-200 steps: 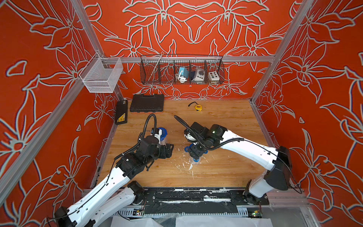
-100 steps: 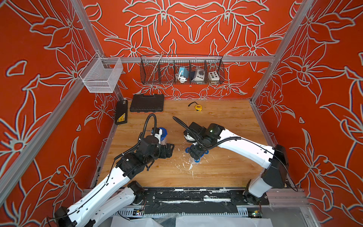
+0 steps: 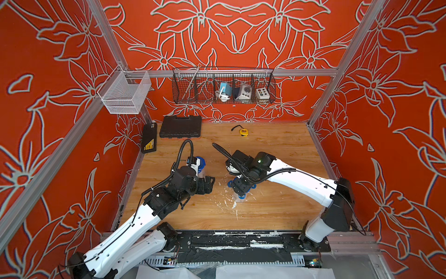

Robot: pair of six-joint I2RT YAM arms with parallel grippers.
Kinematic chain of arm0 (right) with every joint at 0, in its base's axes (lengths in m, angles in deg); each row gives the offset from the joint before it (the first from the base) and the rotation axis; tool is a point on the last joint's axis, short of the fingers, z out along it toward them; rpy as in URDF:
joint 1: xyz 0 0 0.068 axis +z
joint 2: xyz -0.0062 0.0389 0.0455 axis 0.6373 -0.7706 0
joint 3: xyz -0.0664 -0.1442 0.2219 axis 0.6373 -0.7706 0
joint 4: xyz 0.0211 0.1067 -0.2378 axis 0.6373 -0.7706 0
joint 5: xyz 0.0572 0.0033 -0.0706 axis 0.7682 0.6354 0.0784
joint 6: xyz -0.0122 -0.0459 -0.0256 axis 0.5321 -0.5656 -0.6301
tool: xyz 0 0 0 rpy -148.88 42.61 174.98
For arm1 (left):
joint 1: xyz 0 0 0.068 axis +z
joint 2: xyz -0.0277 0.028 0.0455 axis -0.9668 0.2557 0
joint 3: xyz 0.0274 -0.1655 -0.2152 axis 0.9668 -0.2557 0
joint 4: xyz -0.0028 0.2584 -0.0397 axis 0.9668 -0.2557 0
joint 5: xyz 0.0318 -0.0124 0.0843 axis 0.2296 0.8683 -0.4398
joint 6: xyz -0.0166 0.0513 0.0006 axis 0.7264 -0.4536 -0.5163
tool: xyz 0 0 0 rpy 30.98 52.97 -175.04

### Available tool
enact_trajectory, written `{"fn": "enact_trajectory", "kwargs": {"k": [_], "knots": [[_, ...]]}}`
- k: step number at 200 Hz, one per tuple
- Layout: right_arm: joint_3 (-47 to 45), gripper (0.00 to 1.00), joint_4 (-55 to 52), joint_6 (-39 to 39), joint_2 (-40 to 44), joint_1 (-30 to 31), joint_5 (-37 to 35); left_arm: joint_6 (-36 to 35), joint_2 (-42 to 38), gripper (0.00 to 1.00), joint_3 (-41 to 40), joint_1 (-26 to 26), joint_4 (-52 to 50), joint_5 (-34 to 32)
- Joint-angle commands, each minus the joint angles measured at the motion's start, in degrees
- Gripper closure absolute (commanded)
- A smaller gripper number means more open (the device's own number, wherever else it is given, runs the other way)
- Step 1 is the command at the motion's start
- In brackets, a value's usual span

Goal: Pack away toiletry kits
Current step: Close the lid on the container.

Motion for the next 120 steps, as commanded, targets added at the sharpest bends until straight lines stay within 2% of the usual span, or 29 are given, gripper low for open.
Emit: {"fn": "enact_trajectory", "kwargs": {"k": [1, 22, 72, 120], "knots": [[0.5, 0.1, -1.1, 0.5, 0.9, 0.2, -1.9, -0.2, 0.3, 0.11, 0.8, 0.3, 0.5, 0.4], [1.0, 0.01, -1.2, 0.8, 0.9, 0.2, -2.2, -0.2, 0.5, 0.1, 1.1, 0.3, 0.5, 0.6], [1.2, 0.02, -1.7, 0.9, 2.3, 0.2, -3.1, -0.8, 1.2, 0.09, 2.1, 0.3, 0.0, 0.9], [0.1, 0.02, -0.6, 0.5, 4.4, 0.2, -1.0, -3.2, 2.1, 0.08, 4.5, 0.3, -2.0, 0.9]]}}
